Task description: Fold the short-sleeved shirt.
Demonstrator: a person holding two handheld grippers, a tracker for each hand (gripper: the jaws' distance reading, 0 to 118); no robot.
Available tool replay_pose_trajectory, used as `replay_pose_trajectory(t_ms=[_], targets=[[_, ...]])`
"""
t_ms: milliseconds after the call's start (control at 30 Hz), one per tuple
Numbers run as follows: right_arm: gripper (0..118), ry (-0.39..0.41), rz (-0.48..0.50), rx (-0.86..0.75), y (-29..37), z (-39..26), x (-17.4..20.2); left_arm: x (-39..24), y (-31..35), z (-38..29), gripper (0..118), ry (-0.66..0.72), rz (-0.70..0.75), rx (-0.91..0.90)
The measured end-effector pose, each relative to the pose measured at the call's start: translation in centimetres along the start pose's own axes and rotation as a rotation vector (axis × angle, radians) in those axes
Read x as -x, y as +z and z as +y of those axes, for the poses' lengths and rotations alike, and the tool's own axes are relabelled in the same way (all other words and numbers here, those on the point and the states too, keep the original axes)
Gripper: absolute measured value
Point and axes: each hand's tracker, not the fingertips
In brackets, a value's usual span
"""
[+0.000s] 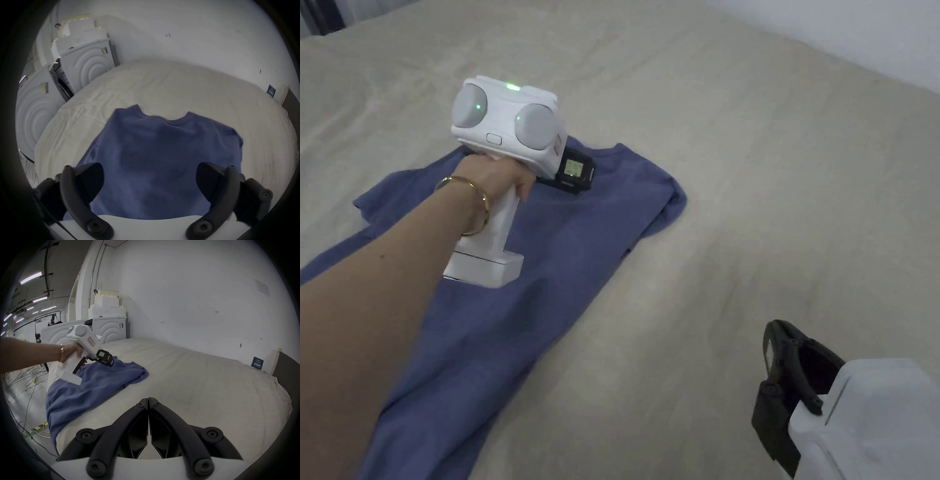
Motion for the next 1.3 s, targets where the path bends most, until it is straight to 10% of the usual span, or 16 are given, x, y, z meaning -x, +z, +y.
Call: replay_pose_trajectory(t_ms=[333, 400, 467, 800, 1300], targets=[[0, -0.029, 0.001, 0.045, 0.1, -2.1, -1.8, -0.6, -5.3, 1.0, 86, 0.085, -0.073, 0.158], [0, -0.031, 0.002, 0.042, 0.2, -2.2, -1.7, -0.5, -4.7, 1.2, 58, 0.051, -0.078, 0.158], [0, -0.044, 0.005, 0.039, 0.3, -2.1, -1.7, -0.4, -3.9, 1.6, 0, -0.001, -0.133, 0.151], [0, -0.024, -0.051, 0.012, 2.9, -0.5, -2.7, -3.0, -0.2, 0.5, 0, 0.038, 0.014, -0.039], [0, -0.034, -0.157, -0.215, 17.8, 3.0, -2.0, -0.8, 28.0, 3.0, 0, 0.103, 0.049, -0.334]])
